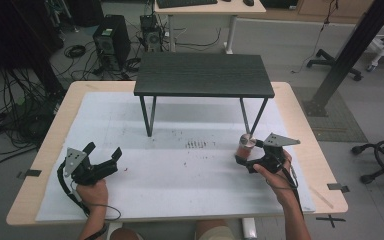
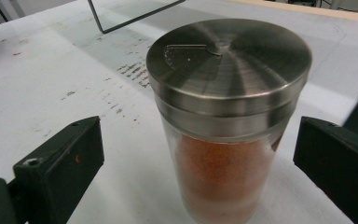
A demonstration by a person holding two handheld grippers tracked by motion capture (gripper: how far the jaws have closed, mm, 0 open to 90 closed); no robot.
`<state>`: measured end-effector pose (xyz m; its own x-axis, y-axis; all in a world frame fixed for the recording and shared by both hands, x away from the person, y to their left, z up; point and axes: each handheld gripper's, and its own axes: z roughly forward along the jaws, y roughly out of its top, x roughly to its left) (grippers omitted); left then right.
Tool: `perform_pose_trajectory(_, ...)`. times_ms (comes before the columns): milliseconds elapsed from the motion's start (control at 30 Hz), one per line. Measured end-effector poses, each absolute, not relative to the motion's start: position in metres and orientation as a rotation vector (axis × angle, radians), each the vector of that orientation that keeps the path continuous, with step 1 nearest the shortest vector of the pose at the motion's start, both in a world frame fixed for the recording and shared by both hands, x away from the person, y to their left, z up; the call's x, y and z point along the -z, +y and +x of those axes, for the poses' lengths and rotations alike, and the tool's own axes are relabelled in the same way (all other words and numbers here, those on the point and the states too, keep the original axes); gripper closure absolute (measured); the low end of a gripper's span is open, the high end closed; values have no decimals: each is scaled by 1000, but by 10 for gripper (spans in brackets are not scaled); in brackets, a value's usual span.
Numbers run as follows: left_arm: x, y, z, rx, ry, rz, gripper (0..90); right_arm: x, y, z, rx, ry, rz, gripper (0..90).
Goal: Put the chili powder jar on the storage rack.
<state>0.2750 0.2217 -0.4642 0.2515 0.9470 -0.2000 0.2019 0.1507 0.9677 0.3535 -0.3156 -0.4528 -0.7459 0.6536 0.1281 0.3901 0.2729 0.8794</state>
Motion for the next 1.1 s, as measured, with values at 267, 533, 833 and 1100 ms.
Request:
perform_pose_trajectory(267, 464, 222, 275, -787, 1211, 1320, 2, 452, -316, 353, -1464, 2281, 962, 13)
perform_pose_trajectory(533, 464, 222, 275, -787, 1212, 1318, 2, 452, -316, 353, -1461, 2277, 964, 14)
perform_pose_trajectory(833, 464, 222, 275, -787, 1212, 1319, 2, 452, -316, 353, -1458, 2276, 962, 14)
perform_pose_trajectory(1100, 464, 222, 275, -788, 1211, 1320, 2, 452, -316, 353, -1455, 2278, 960, 15)
